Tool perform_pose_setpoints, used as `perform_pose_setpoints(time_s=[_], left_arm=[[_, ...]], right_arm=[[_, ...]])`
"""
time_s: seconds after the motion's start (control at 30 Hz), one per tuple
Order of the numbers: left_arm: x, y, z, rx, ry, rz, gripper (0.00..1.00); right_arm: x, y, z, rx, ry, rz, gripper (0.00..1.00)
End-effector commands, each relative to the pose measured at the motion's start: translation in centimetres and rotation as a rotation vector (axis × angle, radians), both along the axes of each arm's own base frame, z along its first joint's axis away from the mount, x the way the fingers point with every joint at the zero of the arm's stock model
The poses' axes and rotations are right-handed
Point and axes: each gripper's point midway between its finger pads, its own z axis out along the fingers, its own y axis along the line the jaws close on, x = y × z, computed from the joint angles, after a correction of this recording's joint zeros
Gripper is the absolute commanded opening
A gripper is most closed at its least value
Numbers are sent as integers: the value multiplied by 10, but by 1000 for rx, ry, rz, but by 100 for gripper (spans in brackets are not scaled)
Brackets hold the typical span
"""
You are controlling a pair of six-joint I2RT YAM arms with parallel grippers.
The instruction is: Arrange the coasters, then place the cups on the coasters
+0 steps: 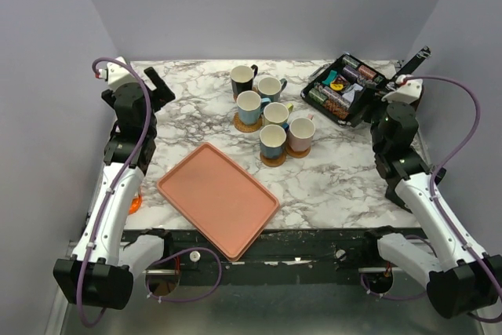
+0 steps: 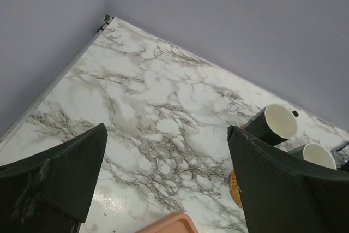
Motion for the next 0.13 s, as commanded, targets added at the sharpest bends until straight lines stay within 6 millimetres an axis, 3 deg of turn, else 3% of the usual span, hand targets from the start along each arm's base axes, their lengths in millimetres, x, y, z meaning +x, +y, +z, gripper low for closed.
perform_pose_setpoints(time_s=[0.0,0.1], left_arm=[[-5,9,15,21,-41,41,99],[-6,11,15,19,-38,53,99]], right_arm=[[5,-10,10,-37,-36,-44,96],[5,-9,9,-33,-40,-41,96]])
